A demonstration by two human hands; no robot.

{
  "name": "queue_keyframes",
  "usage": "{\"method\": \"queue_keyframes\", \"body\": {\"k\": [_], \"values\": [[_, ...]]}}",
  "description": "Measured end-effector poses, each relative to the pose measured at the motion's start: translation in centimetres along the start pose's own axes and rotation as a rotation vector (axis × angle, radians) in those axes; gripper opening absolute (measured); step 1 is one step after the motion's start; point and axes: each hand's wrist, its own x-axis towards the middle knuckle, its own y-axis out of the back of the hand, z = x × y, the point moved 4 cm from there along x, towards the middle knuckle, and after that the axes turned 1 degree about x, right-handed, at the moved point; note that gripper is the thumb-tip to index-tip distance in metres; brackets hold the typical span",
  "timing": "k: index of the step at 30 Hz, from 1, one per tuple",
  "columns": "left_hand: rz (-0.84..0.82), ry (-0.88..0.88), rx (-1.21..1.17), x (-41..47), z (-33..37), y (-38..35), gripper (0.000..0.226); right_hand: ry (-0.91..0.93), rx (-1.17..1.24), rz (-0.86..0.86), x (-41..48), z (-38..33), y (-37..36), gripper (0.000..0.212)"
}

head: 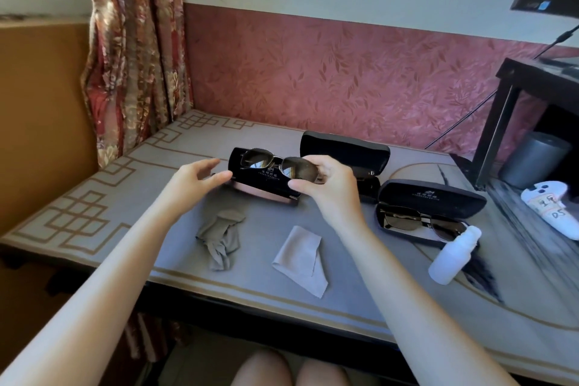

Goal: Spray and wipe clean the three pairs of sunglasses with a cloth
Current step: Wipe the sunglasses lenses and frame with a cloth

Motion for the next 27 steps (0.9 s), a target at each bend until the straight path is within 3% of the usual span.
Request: {"method": "queue_keyframes", "body": {"k": [10,22,27], "values": [[-0.019,0.029,-0.094,0.7,-1.6,-0.2,0.049,-0.112,-0.171,-0.046,0.0,2.5,-3.7,0.029],[-0.032,-0.058,-0.140,0.2,-3.2,0.1,0.059,-0.101,-0.368,-0.152,-1.4,2.6,-2.8,0.049],[-0.041,-0.091,-0.100,0.5,-4.0,0.1,0.068,-0.089,-0.473,-0.119,-2.3,3.1,-2.0,0.041]]}}
